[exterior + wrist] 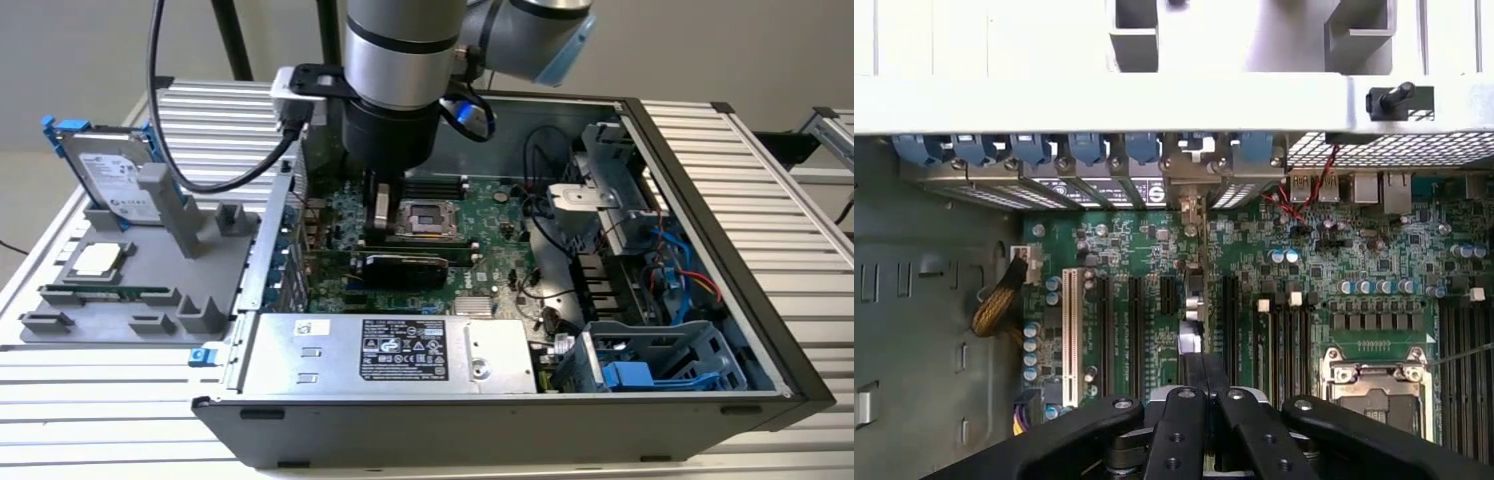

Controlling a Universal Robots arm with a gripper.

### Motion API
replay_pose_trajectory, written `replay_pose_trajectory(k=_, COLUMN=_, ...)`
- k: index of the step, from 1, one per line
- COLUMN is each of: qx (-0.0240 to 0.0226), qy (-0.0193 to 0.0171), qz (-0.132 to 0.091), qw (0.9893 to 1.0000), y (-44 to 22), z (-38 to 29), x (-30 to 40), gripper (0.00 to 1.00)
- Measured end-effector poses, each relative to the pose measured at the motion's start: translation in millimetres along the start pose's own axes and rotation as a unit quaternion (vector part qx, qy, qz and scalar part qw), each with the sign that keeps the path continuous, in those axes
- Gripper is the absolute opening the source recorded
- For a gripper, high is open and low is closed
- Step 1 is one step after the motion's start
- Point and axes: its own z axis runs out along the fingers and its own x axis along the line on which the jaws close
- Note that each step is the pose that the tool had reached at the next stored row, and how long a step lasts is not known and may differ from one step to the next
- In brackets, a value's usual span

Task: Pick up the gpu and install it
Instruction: 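Insert the gpu into the slot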

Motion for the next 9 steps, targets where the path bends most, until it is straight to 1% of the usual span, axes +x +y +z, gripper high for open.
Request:
replay_pose_trajectory(k=7, qx=0.0001, qy=-0.0001, qz=0.000, qw=1.0000, y=2.1, z=-5.0, x=0.0, gripper=0.00)
replay_pose_trajectory(k=9, qx=0.0003, qy=-0.0002, qz=0.000, qw=1.0000, y=3.0, z=-5.2, x=-0.2, gripper=0.00)
